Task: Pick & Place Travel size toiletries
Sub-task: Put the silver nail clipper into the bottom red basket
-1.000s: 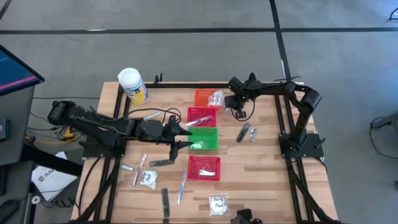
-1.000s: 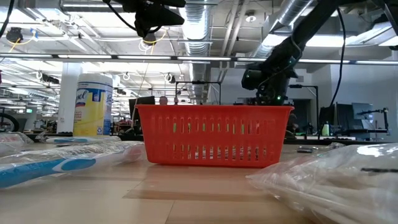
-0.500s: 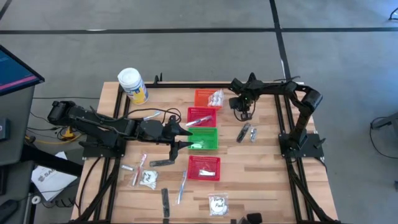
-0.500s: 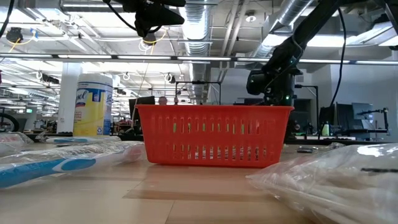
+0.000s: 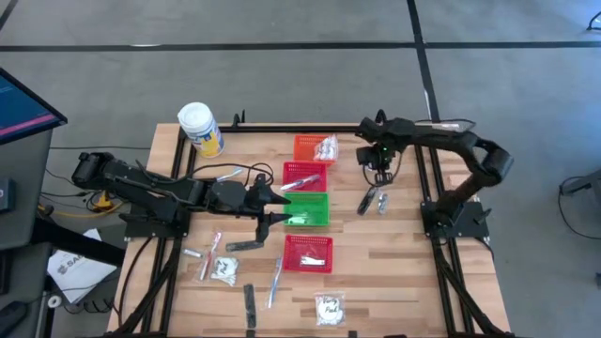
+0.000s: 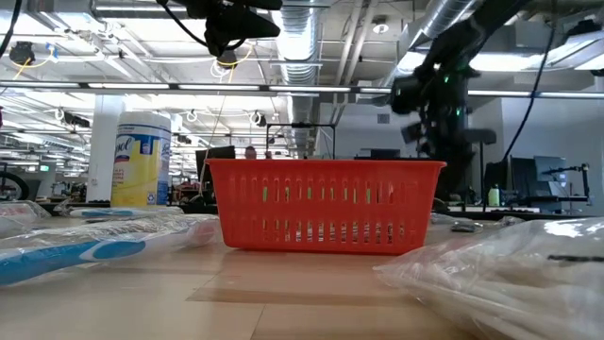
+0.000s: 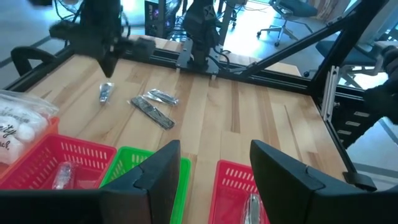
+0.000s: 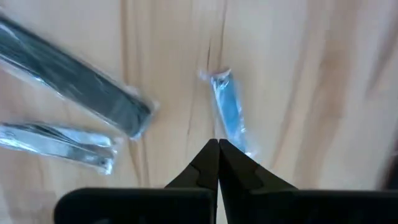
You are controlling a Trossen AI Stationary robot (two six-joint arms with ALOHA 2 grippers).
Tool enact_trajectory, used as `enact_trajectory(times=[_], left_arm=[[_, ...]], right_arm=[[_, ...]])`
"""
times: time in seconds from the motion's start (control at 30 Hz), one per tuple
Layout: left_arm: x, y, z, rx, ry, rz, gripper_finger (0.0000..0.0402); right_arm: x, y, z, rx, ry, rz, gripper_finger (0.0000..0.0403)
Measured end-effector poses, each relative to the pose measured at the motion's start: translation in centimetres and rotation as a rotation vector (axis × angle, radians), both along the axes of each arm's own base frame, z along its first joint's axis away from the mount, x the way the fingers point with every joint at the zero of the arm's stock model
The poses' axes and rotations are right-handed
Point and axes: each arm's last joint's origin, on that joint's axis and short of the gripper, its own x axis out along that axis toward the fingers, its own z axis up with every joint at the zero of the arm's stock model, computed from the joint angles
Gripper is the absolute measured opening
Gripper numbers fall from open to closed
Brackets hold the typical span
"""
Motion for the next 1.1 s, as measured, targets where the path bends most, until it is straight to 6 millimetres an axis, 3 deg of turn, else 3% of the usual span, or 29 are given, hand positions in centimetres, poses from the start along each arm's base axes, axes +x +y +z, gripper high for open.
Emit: enact_trajectory(times=[0.13, 0.27, 0.73, 0.93, 1.1], left_arm=[[0.0, 0.0, 0.0, 0.000, -0.001, 0.000, 0.0186], [0.0, 0.0, 0.0, -0.001, -0.001, 0.000, 0.0186], [0.0, 0.0, -0.1, 0.000, 0.002, -0.001, 0.0186], [0.0, 0.0, -0.1, 0.000, 0.002, -0.002, 0.0186], [0.1, 0.0, -0.1, -0.002, 0.002, -0.005, 0.0186]], right_arm=[[0.2, 0.8, 1.8, -0.027, -0.148, -0.003, 0.0001], [0.3, 1.1, 1.2, 0.020, -0.234, -0.002, 0.0010], [1.1, -0.9, -5.3, 0.129, -0.013, -0.099, 0.0143], [1.2, -0.9, -5.8, 0.135, 0.008, -0.130, 0.0211], [1.3, -0.2, -5.8, 0.153, 0.036, -0.126, 0.0241]])
